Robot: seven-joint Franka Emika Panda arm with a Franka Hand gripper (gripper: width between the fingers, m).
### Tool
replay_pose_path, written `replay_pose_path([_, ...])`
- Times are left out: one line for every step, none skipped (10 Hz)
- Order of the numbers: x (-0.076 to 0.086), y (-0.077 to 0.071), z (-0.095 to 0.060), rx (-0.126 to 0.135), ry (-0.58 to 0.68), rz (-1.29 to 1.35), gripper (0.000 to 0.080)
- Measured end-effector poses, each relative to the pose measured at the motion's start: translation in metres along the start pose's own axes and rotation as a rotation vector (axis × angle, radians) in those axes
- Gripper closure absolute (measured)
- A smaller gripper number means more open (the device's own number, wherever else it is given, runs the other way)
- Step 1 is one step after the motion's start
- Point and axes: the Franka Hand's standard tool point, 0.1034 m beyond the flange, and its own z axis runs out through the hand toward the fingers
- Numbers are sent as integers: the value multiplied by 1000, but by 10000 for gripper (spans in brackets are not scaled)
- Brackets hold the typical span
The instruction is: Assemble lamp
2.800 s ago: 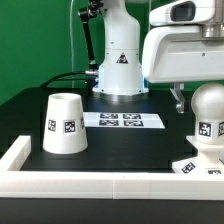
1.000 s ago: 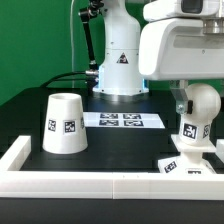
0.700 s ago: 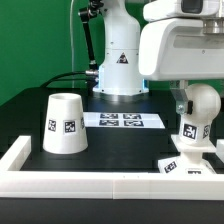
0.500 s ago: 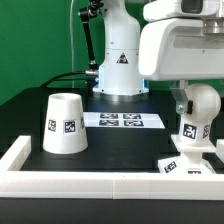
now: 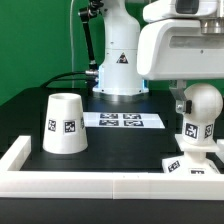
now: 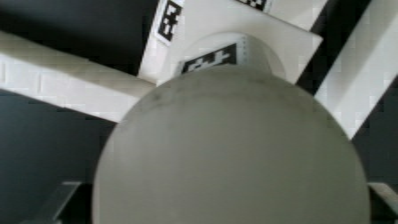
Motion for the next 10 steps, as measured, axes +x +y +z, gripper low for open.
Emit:
replay_pose_path([-2,-3,-1,1,1,141,226])
replay_pose_path([-3,-5,-1,3,-2,271,226])
replay_pose_path([-1,-9,-2,4,2,416,226])
replay_pose_path([-1,-13,-1,4,5,551,226])
replay_pose_path([-1,-14,-1,4,12,605,226])
replay_pose_path([-1,-14,-1,4,12,666,226])
replay_pose_path([-1,-14,0,5,12,695,229])
replay_pose_path([-1,-15,0,8,11,780,238])
replay_pose_path([0,-16,0,14,10,857,238])
replay_pose_path([0,-16,0,16,9,913,254])
